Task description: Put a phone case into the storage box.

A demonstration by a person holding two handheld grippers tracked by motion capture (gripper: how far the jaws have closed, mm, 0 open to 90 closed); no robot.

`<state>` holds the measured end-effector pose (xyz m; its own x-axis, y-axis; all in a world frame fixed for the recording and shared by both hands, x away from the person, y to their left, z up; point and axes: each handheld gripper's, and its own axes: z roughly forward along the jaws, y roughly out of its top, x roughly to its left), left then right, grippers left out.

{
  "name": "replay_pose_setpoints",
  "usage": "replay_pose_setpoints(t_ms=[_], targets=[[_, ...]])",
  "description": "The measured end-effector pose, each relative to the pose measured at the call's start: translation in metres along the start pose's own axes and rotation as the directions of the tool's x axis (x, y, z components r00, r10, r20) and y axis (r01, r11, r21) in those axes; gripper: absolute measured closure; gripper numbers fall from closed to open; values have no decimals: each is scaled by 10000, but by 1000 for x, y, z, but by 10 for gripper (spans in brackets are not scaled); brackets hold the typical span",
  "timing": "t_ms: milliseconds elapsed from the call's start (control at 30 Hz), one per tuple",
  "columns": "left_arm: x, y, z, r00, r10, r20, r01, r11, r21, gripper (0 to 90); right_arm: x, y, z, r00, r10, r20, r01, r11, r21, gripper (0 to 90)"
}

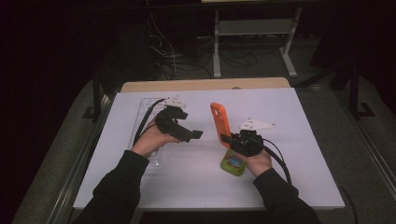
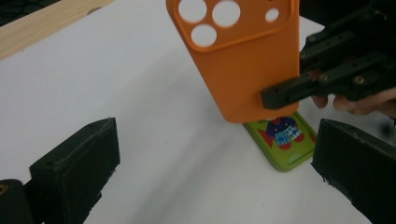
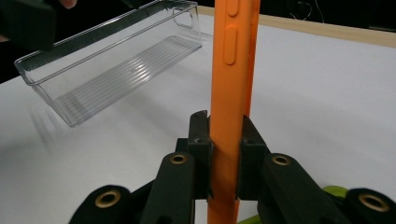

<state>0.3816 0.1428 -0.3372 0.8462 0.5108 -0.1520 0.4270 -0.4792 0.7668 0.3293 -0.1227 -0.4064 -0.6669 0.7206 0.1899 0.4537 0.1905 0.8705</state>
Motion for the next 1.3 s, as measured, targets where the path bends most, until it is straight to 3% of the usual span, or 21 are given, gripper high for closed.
replay_pose_setpoints(t_ms=[100, 167, 600, 1300], targets=[[0, 6, 2, 10000, -27, 37, 27, 10000, -29, 0, 2, 1, 1, 9999, 86, -81, -86, 10000, -36, 780], [1, 11, 2, 9998, 172, 79, -172, 9998, 34, 1, 3, 1, 1, 9998, 120, -127, -121, 9999, -82, 780], [-3, 30, 19, 9989, -83, 453, 97, 9995, -300, 0, 12, 2, 4, 9993, 18, -367, -24, 9998, -180, 780], [-8, 36, 37, 9979, -399, 514, 424, 9979, -492, 0, 22, 3, 7, 9977, -35, -678, 11, 9993, -363, 780]])
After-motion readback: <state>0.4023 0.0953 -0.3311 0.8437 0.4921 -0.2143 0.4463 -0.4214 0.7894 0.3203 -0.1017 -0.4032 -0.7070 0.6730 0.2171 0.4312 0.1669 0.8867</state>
